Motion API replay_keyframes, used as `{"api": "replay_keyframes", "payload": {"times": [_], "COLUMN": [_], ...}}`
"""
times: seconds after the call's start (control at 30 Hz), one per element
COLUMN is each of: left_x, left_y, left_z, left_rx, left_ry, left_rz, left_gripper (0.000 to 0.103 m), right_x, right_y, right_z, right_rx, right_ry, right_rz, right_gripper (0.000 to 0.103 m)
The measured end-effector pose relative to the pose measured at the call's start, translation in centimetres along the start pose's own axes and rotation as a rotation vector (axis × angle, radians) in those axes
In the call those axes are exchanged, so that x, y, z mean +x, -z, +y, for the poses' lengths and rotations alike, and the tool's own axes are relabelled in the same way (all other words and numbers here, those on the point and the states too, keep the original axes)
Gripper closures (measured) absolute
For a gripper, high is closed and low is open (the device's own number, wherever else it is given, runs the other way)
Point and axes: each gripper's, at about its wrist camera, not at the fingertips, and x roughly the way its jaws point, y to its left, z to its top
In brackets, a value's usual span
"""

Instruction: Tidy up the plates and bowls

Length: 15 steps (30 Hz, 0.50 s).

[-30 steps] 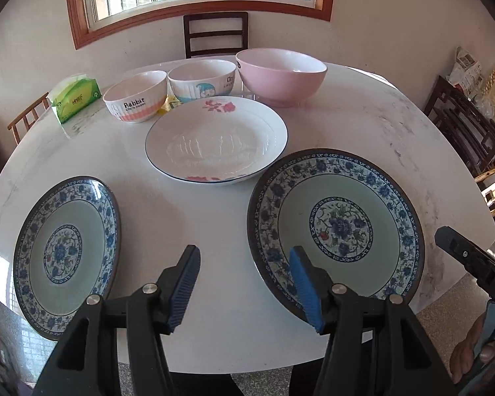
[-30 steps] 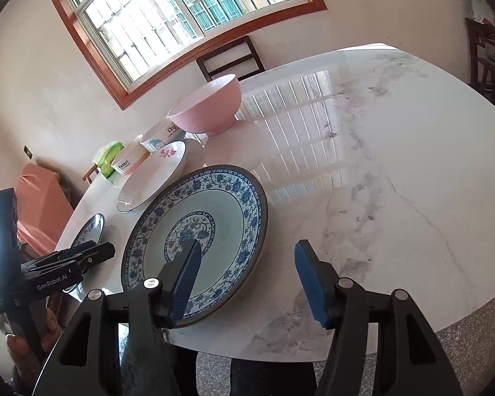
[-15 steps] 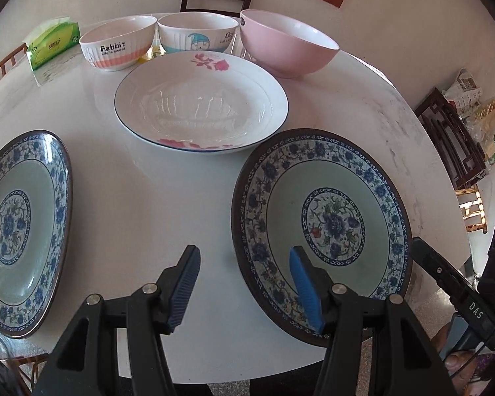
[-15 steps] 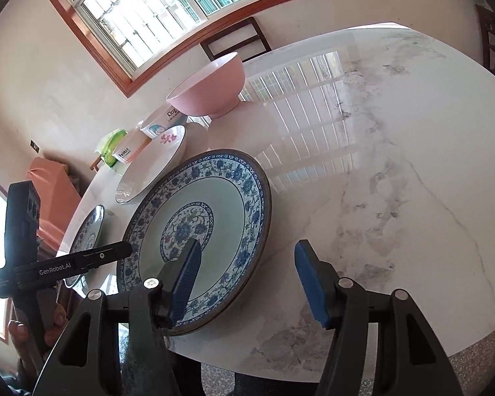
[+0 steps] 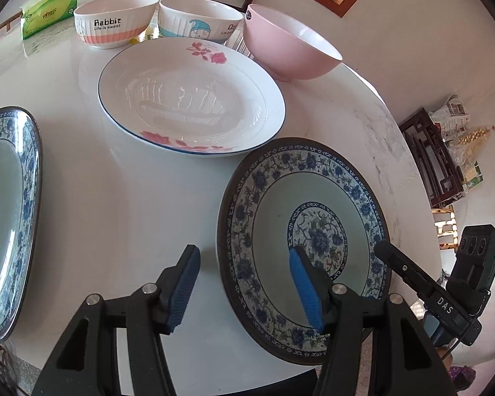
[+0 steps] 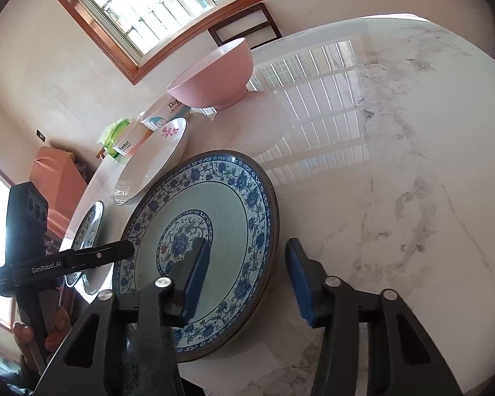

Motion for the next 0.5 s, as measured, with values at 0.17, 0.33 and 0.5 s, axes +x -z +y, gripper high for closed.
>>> {"api": "replay_keyframes", "payload": {"times": [0.17,0.33,0.5], "left_x": [0.3,0.5,0.5], "left_y": [0.1,0.3,0.7], "left_z": [-0.9,-0.7,-1.0], "left_rx": [0.041,0.053,0.061], "left_ry": [-0.012,-0.038,-0.055], "left_rz": [-0.003,-0.020,-0.036], "left_gripper": [0.064,0.080,0.080], "right_x": [0.3,-0.2,-0.6], "right_y": [0.0,0.3,1.1], "right_z": [0.2,-0.3,-0.1], "right_rx": [-0.041,-0.043,-0.042], "right_ry": [0.050,0.066,0.070], "right_rz": [-0.007,-0.035,-0.050], "right_gripper": [0.082,0.084,0.085]}}
